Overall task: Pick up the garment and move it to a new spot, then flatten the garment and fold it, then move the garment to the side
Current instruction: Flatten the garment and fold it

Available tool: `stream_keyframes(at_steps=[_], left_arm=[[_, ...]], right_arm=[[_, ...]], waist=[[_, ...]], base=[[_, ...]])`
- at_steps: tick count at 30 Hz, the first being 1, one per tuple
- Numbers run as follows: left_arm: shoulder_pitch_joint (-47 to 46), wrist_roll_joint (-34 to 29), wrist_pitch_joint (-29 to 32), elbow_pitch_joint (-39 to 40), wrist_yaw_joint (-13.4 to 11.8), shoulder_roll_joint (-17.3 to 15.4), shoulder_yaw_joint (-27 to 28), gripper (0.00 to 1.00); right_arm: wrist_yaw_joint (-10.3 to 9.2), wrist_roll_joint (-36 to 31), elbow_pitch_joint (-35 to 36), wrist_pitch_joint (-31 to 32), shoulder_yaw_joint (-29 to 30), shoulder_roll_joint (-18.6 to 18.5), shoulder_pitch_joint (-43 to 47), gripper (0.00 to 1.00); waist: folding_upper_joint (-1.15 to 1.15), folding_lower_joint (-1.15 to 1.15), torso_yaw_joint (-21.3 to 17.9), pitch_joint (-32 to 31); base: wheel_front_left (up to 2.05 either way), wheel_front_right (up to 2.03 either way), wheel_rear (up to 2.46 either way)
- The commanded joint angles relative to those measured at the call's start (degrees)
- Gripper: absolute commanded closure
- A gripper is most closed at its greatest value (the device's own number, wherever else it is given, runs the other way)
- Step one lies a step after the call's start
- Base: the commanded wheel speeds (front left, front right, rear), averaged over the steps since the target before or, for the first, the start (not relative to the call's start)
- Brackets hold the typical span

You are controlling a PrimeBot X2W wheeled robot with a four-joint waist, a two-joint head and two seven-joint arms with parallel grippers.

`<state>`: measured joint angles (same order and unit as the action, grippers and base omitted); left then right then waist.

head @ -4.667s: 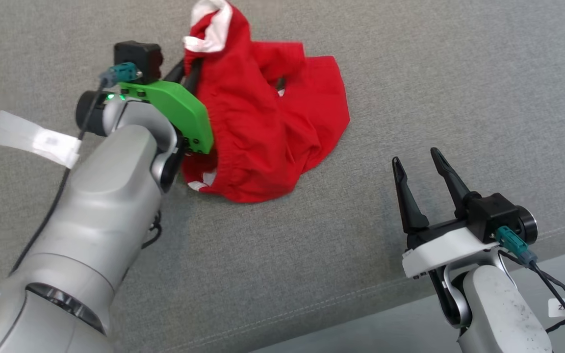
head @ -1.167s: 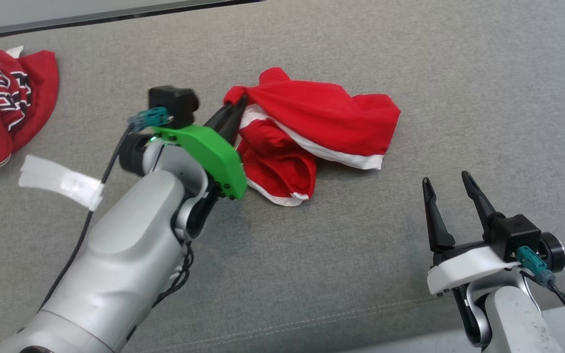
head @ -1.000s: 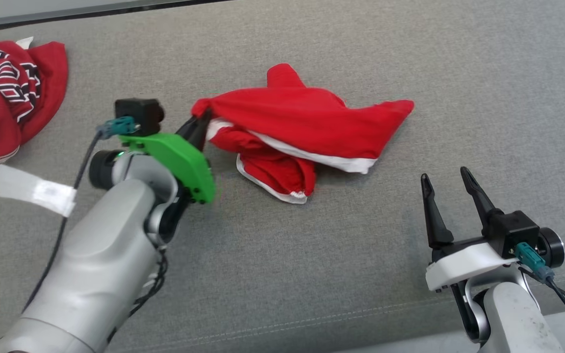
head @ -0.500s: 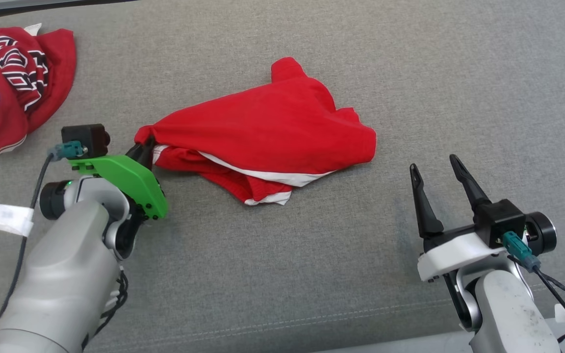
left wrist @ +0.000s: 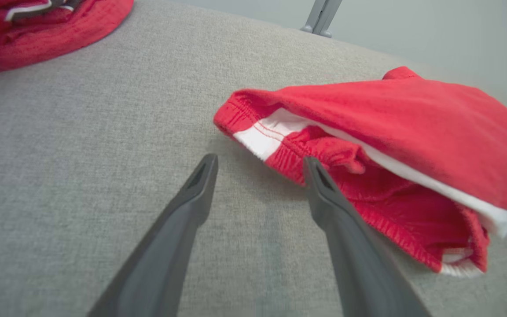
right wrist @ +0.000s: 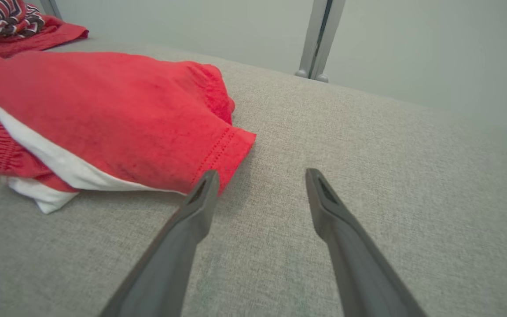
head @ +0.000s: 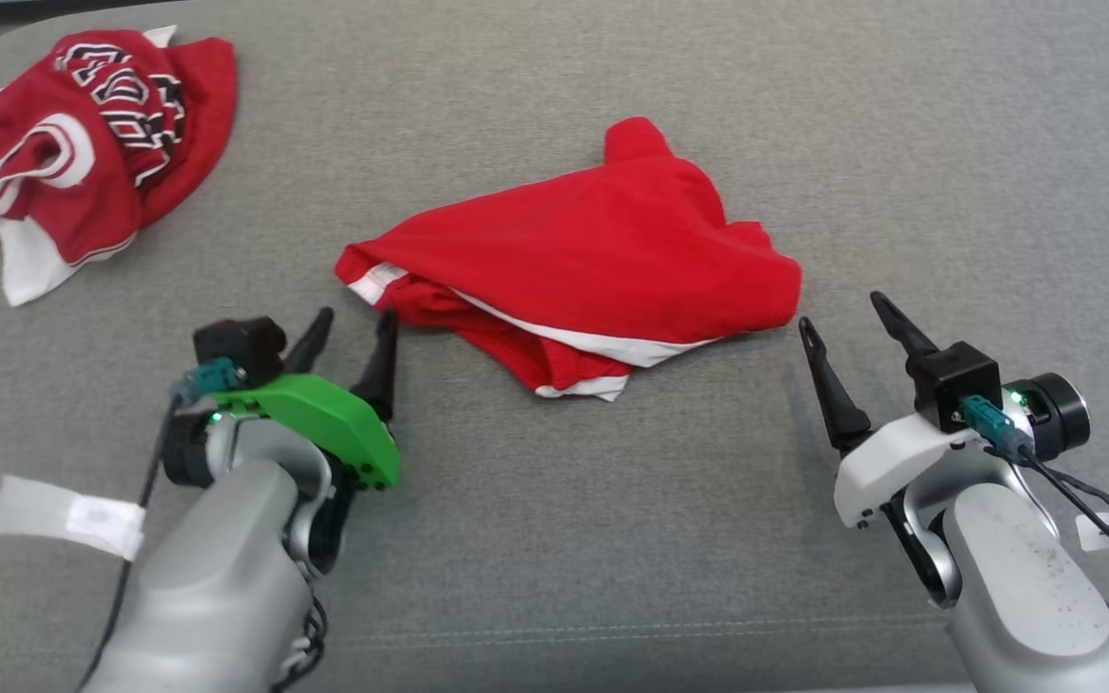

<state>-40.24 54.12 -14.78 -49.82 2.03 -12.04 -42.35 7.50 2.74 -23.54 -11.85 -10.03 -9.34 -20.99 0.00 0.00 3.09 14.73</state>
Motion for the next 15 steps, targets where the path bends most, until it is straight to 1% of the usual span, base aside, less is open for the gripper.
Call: stream_keyframes(at_steps=[1, 5, 8, 10, 11, 15], left_arm=[[2.20, -1.19, -0.50, 2.71, -0.91, 0.09, 1.08, 0.00], [7.88, -4.13, -0.36, 10.55, -3.18, 0.94, 4.43, 0.00], [11.66, -6.48, -0.39, 16.51, -4.59, 1.46, 6.81, 0.00], [14.09, -7.49, -0.38, 19.74, -5.08, 1.97, 7.53, 0.00], [14.09, -7.49, -0.38, 19.74, -5.08, 1.97, 7.53, 0.00], [16.84, -9.33, -0.32, 23.95, -5.90, 2.41, 7.65, 0.00]], right_arm=[[-0.02, 1.17, -1.46, 0.86, -1.95, -1.19, -0.93, 0.00], [-0.02, 3.57, -4.14, 1.90, -6.30, -4.14, -1.57, 0.00], [-0.02, 4.37, -6.33, 1.45, -7.60, -5.54, -2.44, 0.00], [-0.02, 3.96, -8.25, 1.07, -8.36, -6.36, -3.07, 0.00], [-0.02, 3.96, -8.25, 1.07, -8.36, -6.36, -3.07, 0.00], [-0.02, 3.68, -11.78, 0.06, -11.42, -7.45, -5.37, 0.00]], waist=[[0.00, 0.00, 2.95, -0.49], [0.00, 0.00, 5.38, -1.05], [0.00, 0.00, 6.81, -1.29], [0.00, 0.00, 7.89, -1.31], [0.00, 0.00, 7.89, -1.31], [0.00, 0.00, 9.82, -1.20]], base=[[0.00, 0.00, 0.00], [0.00, 0.00, 0.00], [0.00, 0.00, 0.00], [0.00, 0.00, 0.00], [0.00, 0.00, 0.00], [0.00, 0.00, 0.00]])
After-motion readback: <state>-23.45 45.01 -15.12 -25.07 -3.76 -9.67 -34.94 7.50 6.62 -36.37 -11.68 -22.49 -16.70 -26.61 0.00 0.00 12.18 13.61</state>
